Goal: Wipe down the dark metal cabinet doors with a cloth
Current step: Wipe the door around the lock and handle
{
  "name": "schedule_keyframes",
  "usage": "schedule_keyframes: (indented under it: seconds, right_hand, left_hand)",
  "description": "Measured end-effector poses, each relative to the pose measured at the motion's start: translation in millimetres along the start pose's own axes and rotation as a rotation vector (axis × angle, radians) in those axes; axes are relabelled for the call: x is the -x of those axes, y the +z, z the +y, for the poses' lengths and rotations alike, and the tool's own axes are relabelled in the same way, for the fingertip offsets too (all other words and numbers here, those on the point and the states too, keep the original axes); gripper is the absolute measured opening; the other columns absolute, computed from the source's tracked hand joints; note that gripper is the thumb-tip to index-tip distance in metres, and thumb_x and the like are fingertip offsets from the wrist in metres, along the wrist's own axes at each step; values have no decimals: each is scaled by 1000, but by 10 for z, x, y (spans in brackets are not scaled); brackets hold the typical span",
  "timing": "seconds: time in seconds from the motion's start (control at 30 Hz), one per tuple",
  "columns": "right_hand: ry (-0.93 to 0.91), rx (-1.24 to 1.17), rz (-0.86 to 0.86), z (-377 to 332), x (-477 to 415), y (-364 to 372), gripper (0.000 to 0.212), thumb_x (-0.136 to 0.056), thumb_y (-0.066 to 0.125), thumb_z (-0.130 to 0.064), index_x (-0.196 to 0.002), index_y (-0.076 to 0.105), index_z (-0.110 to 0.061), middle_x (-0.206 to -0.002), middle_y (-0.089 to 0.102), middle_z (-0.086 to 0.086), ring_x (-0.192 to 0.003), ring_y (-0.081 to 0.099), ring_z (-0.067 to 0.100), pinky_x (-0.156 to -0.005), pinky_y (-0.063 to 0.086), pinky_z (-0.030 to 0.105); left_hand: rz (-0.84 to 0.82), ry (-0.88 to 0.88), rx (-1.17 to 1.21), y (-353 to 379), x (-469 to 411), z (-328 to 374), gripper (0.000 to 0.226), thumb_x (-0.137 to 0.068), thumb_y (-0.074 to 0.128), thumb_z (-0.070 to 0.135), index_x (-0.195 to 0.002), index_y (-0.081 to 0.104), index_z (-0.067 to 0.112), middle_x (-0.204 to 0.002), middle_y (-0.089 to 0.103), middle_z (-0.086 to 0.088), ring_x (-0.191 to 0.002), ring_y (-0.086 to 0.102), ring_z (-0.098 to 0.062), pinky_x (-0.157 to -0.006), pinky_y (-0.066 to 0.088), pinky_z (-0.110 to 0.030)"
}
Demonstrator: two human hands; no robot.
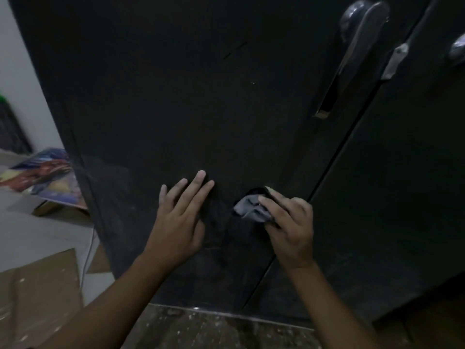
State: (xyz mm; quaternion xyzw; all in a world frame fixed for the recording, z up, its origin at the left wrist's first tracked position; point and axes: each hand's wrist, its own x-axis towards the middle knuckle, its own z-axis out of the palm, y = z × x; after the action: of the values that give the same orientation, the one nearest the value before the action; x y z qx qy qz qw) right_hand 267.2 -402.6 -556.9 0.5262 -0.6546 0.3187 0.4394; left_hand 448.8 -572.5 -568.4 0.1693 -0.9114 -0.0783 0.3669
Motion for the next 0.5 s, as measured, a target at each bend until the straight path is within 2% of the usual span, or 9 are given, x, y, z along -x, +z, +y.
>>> schedule_keyframes:
  seconds: [0.07,0.13,0.2,0.27,0.33,0.4,0.47,0.5]
  right_hand:
    - [3,-45,-13,-157,56,160,26,-92,58,-6,-110,76,-11,-117,70,7,-102,50,13,-89,44,32]
    - [-90,-124,-151,-238,187,329,25,-101,54,-13,-113,76,-18,-115,71,4,-87,57,22,-77,48,37]
    - [-173,-152,-303,-306,351,455,23,-104,54,-24,-112,75,-24,-115,71,-3,-80,59,24,-67,47,37]
    - [-187,-154,-377,-377,449,502,25,-104,49,-28,-110,74,-26,-116,70,-5,-81,59,23,-65,47,37]
    - [-197,-122,-372,-392,454,480,24,-104,50,-28,-109,73,-27,-115,70,-7,-81,59,22,-65,47,36]
    - [-175,-93,-321,-338,358,395,20,-102,56,-26,-112,73,-30,-118,69,-7,-80,60,22,-67,48,36]
    - [-39,-91,-201,-267,220,303,22,-96,63,-19,-114,72,-29,-118,67,-3,-86,62,24,-72,49,37]
    - [52,-85,-134,-252,154,266,30,-88,67,-15,-115,69,-28,-118,64,-1,-91,60,25,-76,49,37]
  left_hand:
    - [55,-19,31,54,-15,-4,70,-82,52,16,-150,39,21,-163,22,6,-143,30,-27,-117,19,-60]
    - [90,-54,53,96,-6,22,64,-85,51,20,-149,42,21,-163,23,6,-142,31,-25,-116,20,-58]
    - [109,-75,52,136,29,74,59,-86,53,24,-145,47,18,-159,30,-2,-136,38,-25,-113,26,-53]
    - [119,-107,64,145,70,123,53,-86,53,29,-137,53,16,-140,43,-12,-124,45,-27,-103,33,-42]
    - [105,-159,88,142,97,142,46,-85,51,33,-127,55,15,-118,47,-10,-110,48,-26,-93,27,-30]
    - [96,-219,156,148,128,170,38,-86,51,37,-118,55,16,-109,47,-5,-104,46,-22,-87,24,-25]
    - [95,-262,269,160,174,244,32,-87,52,40,-111,52,19,-105,47,2,-99,45,-18,-84,28,-24]
    - [81,-282,339,162,181,313,30,-88,54,42,-110,50,23,-102,49,6,-97,47,-15,-82,33,-25]
